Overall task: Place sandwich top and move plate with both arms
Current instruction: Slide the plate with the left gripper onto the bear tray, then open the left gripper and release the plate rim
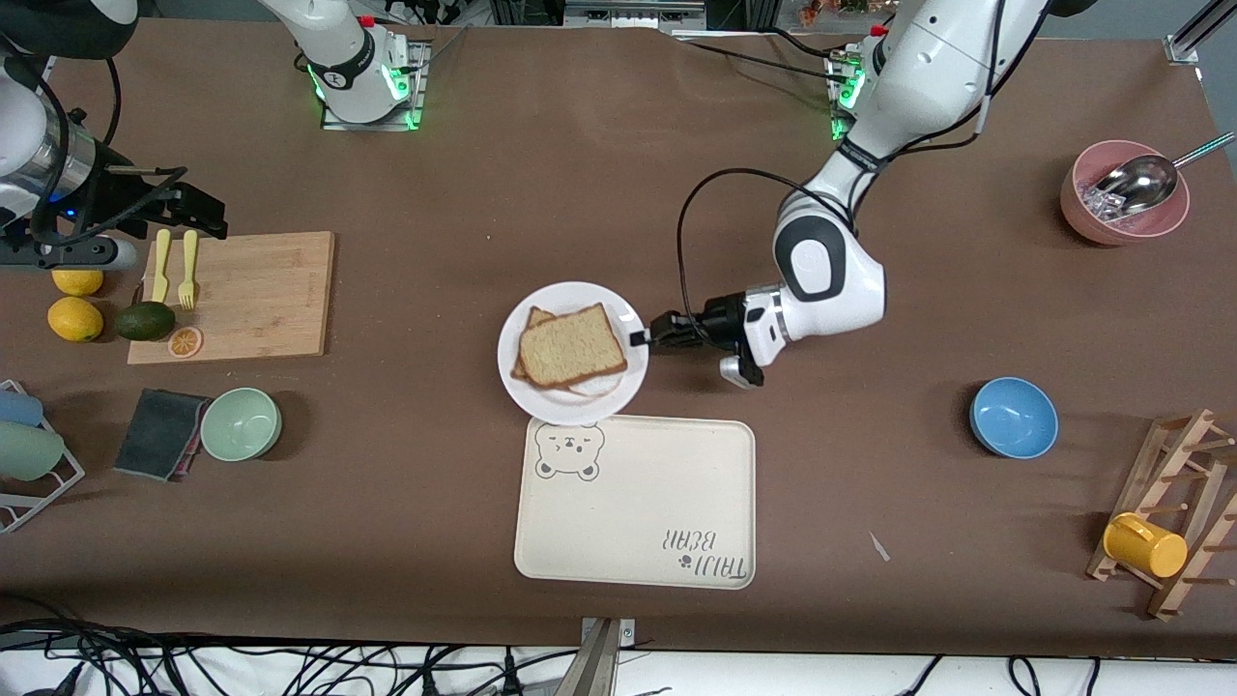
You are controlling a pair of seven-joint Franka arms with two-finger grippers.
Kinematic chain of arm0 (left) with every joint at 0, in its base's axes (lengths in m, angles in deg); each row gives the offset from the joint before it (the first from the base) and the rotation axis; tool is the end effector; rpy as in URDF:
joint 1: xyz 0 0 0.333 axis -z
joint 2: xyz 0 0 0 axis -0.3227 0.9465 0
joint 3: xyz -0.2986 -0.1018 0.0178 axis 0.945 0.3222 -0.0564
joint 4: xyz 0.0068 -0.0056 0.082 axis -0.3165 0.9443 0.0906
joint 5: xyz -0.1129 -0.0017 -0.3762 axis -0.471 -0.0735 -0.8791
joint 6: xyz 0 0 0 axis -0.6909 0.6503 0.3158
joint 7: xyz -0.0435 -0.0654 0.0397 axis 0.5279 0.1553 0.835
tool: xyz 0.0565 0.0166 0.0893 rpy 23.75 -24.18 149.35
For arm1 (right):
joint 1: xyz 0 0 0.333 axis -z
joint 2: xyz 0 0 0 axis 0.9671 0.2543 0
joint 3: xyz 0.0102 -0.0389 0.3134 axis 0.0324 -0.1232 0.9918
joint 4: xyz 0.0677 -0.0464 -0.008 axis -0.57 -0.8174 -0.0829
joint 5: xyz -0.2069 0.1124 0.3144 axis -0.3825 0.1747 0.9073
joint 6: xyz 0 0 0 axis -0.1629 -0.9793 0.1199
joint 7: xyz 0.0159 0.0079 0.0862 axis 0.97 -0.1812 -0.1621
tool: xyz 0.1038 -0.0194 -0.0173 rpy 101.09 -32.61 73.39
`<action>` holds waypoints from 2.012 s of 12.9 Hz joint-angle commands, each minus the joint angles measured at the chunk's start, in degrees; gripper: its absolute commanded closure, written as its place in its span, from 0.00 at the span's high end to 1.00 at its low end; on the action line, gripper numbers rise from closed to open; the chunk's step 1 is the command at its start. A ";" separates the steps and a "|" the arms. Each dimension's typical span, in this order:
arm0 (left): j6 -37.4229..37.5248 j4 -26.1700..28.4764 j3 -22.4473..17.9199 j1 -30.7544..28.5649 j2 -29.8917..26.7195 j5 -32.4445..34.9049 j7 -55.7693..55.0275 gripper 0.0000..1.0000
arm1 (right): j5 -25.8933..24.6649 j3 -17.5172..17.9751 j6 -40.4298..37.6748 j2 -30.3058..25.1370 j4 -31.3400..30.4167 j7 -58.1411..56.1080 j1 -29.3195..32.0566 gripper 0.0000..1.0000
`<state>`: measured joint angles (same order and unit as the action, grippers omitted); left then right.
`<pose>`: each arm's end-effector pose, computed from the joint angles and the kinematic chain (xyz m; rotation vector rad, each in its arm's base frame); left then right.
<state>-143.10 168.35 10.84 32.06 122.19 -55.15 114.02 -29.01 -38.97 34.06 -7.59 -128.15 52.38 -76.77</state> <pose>0.5785 -0.3180 0.2206 2.0397 0.1370 0.0107 0.5459 0.0279 0.5613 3.1106 0.0207 -0.1930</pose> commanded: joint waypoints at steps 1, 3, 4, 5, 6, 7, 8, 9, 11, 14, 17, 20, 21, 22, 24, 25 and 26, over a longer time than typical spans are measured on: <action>1.33 -7.84 -1.11 -1.19 4.20 6.74 -7.55 0.00 | 0.72 0.12 -0.62 0.36 0.94 0.53 0.45 1.00; 1.51 -10.92 -2.51 -2.85 5.71 6.84 -8.10 0.00 | 0.72 0.12 -0.62 0.36 0.94 0.53 0.45 1.00; 1.68 -12.59 -2.52 -4.43 6.32 6.92 -8.80 0.00 | 0.72 0.20 -0.62 0.36 0.94 0.53 0.45 1.00; 1.68 -14.87 -2.60 -4.88 7.37 7.01 -10.98 0.00 | 0.72 0.20 -0.62 0.36 0.94 0.53 0.45 1.00; 1.68 -15.67 -2.61 -5.15 8.51 8.06 -11.35 0.00 | 0.72 0.12 -0.62 0.36 0.94 0.53 0.45 1.00; 1.68 -17.16 -3.04 -5.24 10.96 9.63 -11.35 0.00 | 0.72 0.20 -0.62 0.36 0.94 0.53 0.45 1.00; 1.68 -20.66 -3.57 -5.15 13.33 10.78 -11.79 0.00 | 0.72 0.12 -0.62 0.36 0.94 0.53 0.45 1.00; 1.68 -22.95 -3.57 -5.15 15.44 10.79 -11.88 0.00 | 0.72 0.11 -0.62 0.36 0.94 0.44 0.45 1.00; 1.59 -27.26 -3.66 -4.45 19.49 10.71 -12.49 0.00 | 0.72 0.20 -0.62 0.36 0.94 0.44 0.45 1.00; 1.59 -32.63 -3.66 -3.92 23.46 10.70 -14.51 0.00 | 0.72 0.12 -0.62 0.45 0.94 0.27 0.45 1.00; 1.51 -32.91 -4.36 -3.13 25.30 10.88 -14.25 0.00 | 0.72 -0.15 -0.62 0.45 0.94 0.09 0.45 1.00; 1.51 -32.91 -4.54 -2.51 25.75 11.06 -14.34 0.00 | 0.72 -0.24 -0.62 0.45 0.94 0.09 0.45 1.00; 1.51 -32.65 -4.63 -2.51 25.75 11.14 -13.99 0.00 | 0.72 -0.24 -0.62 0.45 0.85 0.09 0.45 1.00; 1.51 -32.38 -4.71 -2.51 25.84 11.23 -13.90 0.00 | 0.72 -0.24 -0.62 0.45 0.94 0.09 0.45 1.00; 1.51 -31.94 -4.63 -2.69 25.75 12.63 -13.90 0.49 | 0.72 -0.24 -0.62 0.45 0.85 0.09 0.45 1.00; 1.77 -31.85 -4.63 -3.21 25.49 14.12 -13.99 0.64 | 0.72 -0.24 -0.62 0.45 0.85 0.09 0.45 1.00; 2.21 -31.77 -4.63 -3.39 25.40 15.52 -13.99 0.65 | 0.72 -0.24 -0.71 0.45 0.85 0.09 0.45 1.00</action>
<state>-142.42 138.22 6.40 29.04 147.22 -43.11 101.71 -29.01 -39.29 34.05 -7.55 -128.16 52.38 -76.76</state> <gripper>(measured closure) 0.696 0.000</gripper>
